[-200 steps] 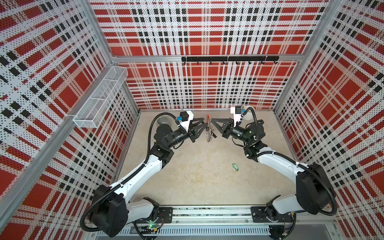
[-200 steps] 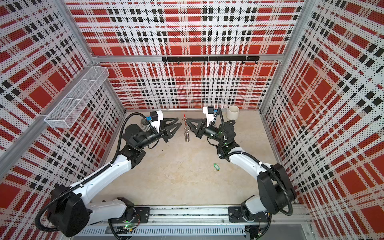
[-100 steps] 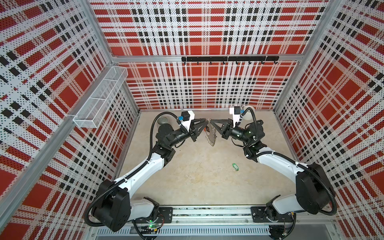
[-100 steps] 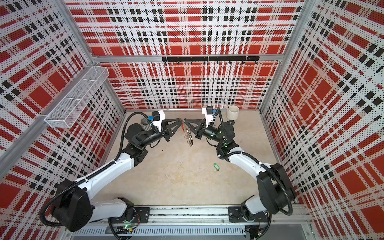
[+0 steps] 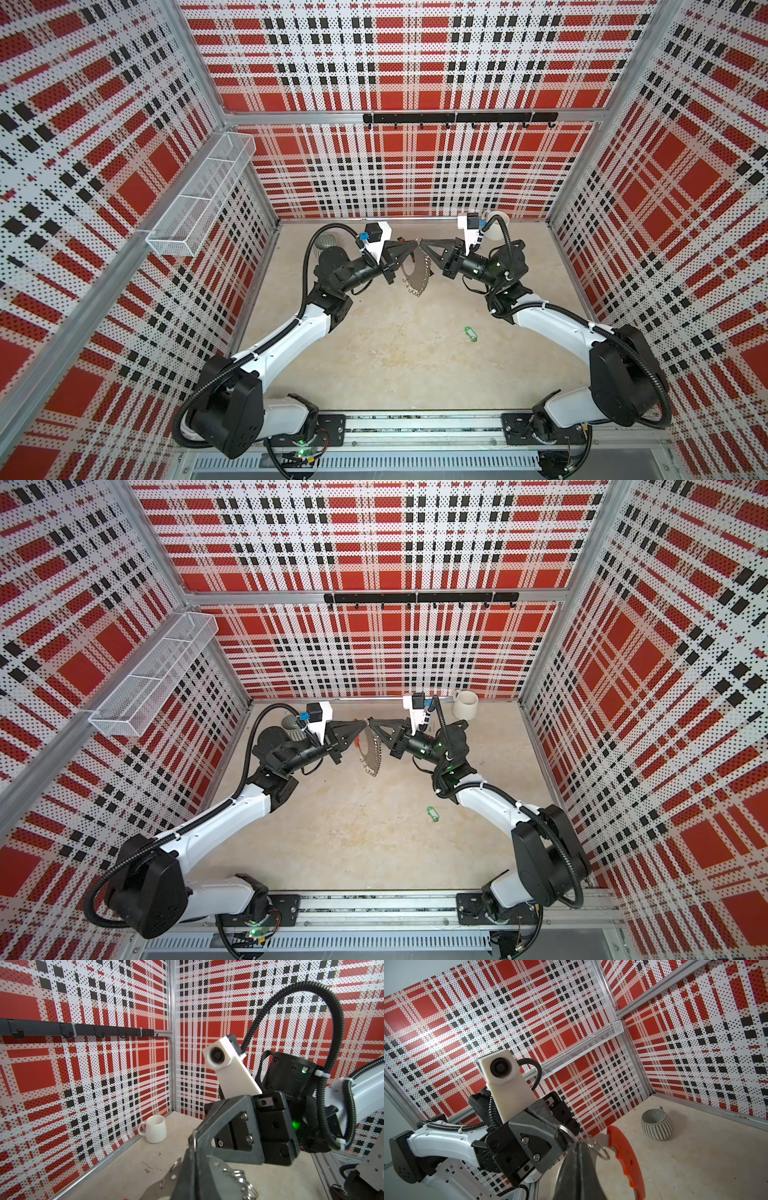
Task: Attach keys to a key ring
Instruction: Pass the keyring, then move the key to the center of the table.
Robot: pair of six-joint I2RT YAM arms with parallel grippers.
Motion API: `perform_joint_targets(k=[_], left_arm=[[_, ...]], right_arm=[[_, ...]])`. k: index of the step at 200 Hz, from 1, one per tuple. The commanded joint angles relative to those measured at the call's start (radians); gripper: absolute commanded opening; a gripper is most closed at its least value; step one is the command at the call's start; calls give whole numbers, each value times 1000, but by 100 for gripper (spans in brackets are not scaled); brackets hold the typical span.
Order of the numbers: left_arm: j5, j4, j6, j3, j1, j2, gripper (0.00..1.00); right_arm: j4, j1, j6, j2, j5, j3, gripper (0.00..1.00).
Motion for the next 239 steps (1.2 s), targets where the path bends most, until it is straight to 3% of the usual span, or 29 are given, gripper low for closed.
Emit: perform_joint_targets(k=[1,42,60,79,104,133,158,200,239], left_arm=[[14,19,-19,33,1,12,0],[14,17,-55,24,20,3,0],[-7,11,-63,10,23,-17,0],[-33,-14,-61,-18,20,-40,0],[-92,-60,-43,-83,-2,-63,0],[-204,-102,-38,-146,-55,-75,0],[-274,-177,-105,-140,-75,-74,0],[-425,-233,-42,-169,-164,-92,0],[-428,-231,-54,-170,-168,-98,0]], right_arm=[[42,14,2,-1,-11,23,0],[-8,11,-11,-14,25,18,0],[-206,0,-118,-72,116,7,37],[-519,-4,-293,-169,347,-27,52],[-830,-4,-375,-259,681,-115,51],[-972,-4,-332,-353,831,-264,48],[-1071,-4,-226,-404,860,-359,47],[-1090,3,-29,-352,779,-486,52],[-1076,70,53,-346,757,-515,55]])
